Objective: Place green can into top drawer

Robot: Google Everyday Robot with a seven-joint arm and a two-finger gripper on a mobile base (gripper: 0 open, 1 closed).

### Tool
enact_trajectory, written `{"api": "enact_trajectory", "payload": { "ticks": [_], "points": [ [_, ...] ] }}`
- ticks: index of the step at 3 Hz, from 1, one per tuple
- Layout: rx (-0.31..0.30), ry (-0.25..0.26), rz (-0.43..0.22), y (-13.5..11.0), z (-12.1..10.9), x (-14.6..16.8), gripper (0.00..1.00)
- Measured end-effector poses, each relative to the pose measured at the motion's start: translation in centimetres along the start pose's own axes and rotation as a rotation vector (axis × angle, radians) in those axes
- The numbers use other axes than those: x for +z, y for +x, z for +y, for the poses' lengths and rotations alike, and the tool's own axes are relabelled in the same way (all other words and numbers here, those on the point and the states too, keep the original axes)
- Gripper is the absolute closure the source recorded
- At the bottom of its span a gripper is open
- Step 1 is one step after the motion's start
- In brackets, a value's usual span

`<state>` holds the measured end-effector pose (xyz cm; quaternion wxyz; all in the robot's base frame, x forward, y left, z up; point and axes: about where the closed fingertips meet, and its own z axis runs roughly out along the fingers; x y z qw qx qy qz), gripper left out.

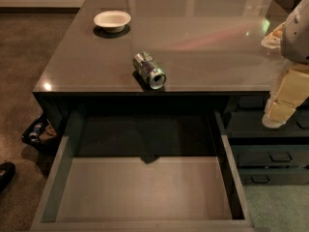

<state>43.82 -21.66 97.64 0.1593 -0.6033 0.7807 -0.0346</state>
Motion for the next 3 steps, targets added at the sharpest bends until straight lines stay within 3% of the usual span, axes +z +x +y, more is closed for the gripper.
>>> {"api": "enact_trajectory", "payload": {
  "ticks": [1, 2, 3],
  "points": [
    [-0.001, 0.011, 0.000, -0.2, -0.1, -0.1, 0.00],
    [0.010, 0.033, 0.004, -1.9, -1.6, 1.5, 0.00],
    [-0.013, 0.041, -0.024, -6.0, -4.0, 4.9, 0.00]
  ]
}}
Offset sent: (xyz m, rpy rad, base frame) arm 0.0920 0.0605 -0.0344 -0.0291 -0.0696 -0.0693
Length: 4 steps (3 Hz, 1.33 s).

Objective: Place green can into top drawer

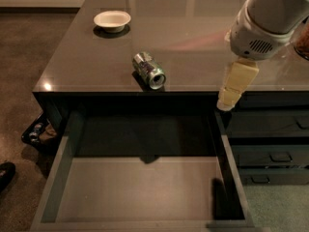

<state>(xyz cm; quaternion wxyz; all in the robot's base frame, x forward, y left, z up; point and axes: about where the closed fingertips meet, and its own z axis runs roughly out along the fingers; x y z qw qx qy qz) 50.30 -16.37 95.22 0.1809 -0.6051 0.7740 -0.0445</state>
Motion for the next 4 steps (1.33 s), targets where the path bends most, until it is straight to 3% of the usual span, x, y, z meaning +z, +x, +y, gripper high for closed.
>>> {"api": "enact_trajectory", "payload": {
  "ticks": [1, 2, 3, 4],
  "points": [
    [0.000, 0.000, 0.000, 0.0, 0.0, 0.0, 0.00],
    [0.040, -0.013, 0.025, -2.7, -2.3, 1.9, 0.00],
    [0.057, -0.036, 0.030, -6.7, -5.3, 4.3, 0.00],
    [0.087, -0.081, 0.014, -11.5, -6.8, 8.3, 0.00]
  ]
}}
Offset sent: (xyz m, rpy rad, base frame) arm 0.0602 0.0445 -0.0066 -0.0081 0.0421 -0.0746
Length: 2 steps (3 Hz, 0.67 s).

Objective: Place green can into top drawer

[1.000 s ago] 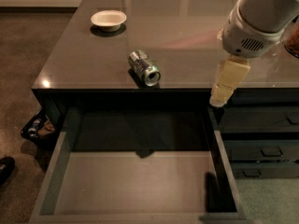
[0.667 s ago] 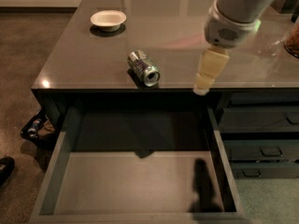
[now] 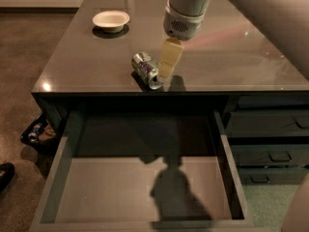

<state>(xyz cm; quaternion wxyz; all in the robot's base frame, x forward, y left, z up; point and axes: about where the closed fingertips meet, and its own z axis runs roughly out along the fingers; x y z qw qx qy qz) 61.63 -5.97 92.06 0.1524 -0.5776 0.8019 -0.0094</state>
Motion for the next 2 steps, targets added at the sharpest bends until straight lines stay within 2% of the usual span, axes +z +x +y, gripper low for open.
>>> {"api": "enact_trajectory", "payload": {
  "ticks": [1, 2],
  "points": [
    [0.009, 0.004, 0.000, -0.1, 0.0, 0.2, 0.00],
    [0.065, -0.004, 0.062, -1.0, 0.1, 2.4, 0.00]
  ]
}}
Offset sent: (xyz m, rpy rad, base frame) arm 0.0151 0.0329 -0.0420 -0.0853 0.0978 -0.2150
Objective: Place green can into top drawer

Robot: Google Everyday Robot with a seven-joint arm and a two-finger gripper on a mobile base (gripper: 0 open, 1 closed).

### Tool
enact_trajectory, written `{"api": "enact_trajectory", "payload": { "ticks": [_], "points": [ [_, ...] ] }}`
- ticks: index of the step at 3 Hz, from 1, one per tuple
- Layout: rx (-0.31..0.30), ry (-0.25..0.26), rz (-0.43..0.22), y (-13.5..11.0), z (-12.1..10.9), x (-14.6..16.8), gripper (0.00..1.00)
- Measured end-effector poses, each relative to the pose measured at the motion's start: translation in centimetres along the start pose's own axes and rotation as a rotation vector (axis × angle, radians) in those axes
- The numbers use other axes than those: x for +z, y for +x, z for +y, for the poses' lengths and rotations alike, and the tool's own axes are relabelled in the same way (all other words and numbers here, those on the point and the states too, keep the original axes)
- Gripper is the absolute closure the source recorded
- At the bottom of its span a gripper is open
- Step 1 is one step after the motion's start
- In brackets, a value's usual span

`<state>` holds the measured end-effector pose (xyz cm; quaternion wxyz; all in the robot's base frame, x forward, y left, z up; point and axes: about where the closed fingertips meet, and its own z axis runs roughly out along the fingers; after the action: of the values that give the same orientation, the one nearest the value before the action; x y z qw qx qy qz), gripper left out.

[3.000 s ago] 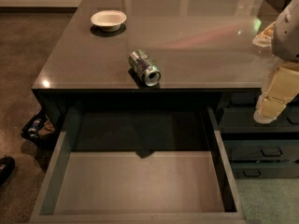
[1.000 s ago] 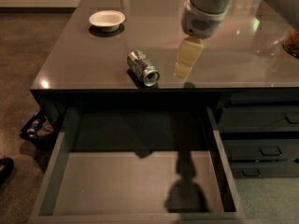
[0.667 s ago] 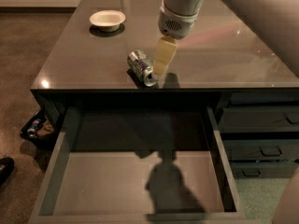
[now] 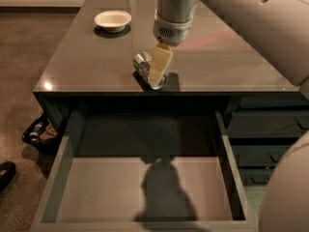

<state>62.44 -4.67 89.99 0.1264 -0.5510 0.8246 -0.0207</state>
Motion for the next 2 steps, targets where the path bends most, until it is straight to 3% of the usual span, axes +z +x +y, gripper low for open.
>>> {"api": "enact_trajectory", "payload": {
  "ticks": [1, 2],
  "points": [
    [0.118, -0.049, 0.062, -2.27, 0.61, 2.70, 0.00],
    [0.185, -0.057, 0.071, -3.10, 0.76, 3.49, 0.00]
  ]
}}
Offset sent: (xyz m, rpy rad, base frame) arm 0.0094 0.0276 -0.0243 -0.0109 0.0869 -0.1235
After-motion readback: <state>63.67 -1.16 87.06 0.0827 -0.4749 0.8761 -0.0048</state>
